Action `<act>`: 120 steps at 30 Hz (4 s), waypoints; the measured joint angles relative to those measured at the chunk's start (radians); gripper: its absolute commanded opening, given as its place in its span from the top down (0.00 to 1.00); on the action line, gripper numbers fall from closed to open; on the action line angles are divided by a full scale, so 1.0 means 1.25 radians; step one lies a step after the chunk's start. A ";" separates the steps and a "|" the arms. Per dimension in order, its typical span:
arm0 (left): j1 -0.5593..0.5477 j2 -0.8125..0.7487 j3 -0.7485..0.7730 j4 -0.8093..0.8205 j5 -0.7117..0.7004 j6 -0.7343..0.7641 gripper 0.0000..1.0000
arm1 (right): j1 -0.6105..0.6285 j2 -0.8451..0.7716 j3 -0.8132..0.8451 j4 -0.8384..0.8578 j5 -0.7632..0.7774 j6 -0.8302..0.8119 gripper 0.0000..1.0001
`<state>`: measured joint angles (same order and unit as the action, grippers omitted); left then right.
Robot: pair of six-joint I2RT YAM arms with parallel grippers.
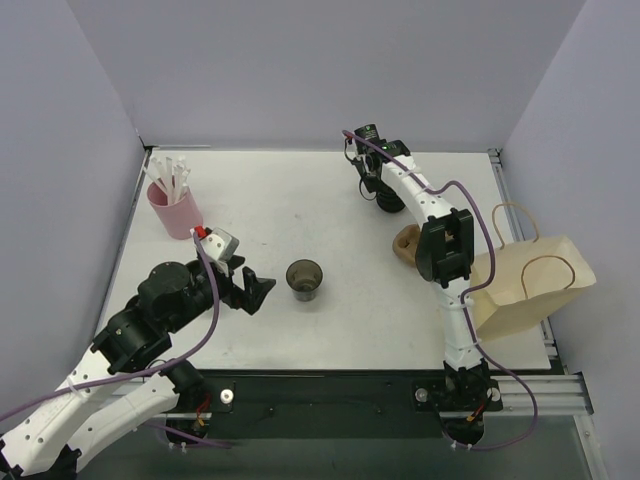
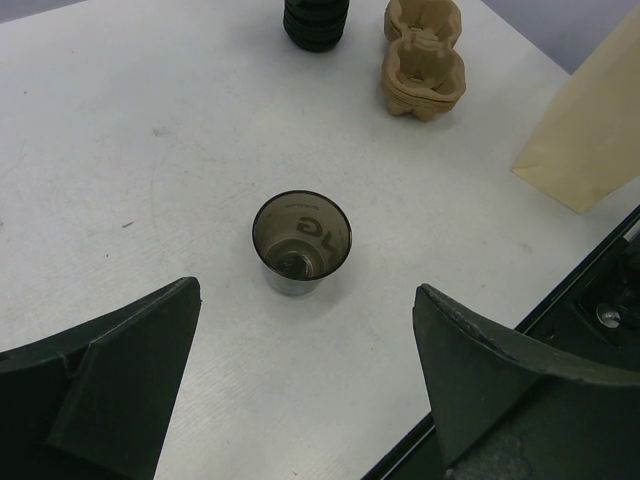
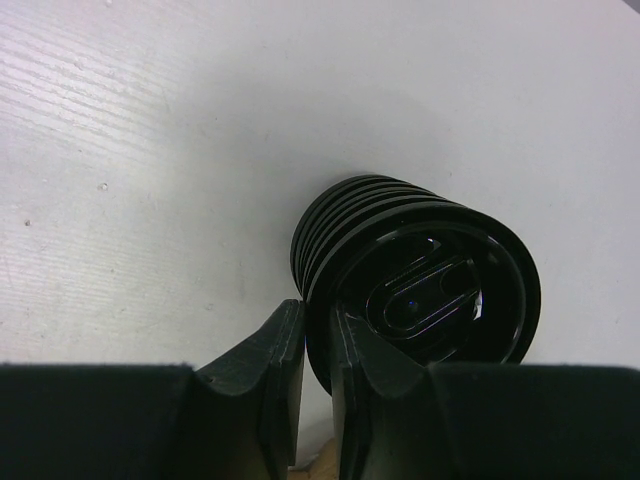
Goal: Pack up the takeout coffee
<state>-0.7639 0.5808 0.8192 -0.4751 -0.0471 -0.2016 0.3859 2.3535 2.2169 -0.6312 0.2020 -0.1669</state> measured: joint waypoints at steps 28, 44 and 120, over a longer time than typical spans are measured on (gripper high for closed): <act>0.002 -0.033 0.033 -0.070 -0.039 -0.075 0.11 | 0.171 -0.667 -0.437 0.052 -0.397 0.342 0.87; 0.001 -0.081 0.009 -0.020 0.176 -0.397 0.29 | 0.269 -1.072 -0.991 0.763 -0.839 0.979 0.87; 0.000 0.003 -0.025 0.182 0.136 -0.364 1.00 | 0.274 -1.172 -1.015 0.635 -0.710 1.001 0.19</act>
<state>-0.7639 0.5842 0.7883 -0.2481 0.1226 -0.6567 0.7280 0.8886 0.9485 0.1631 -0.6849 1.0843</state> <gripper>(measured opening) 0.031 0.746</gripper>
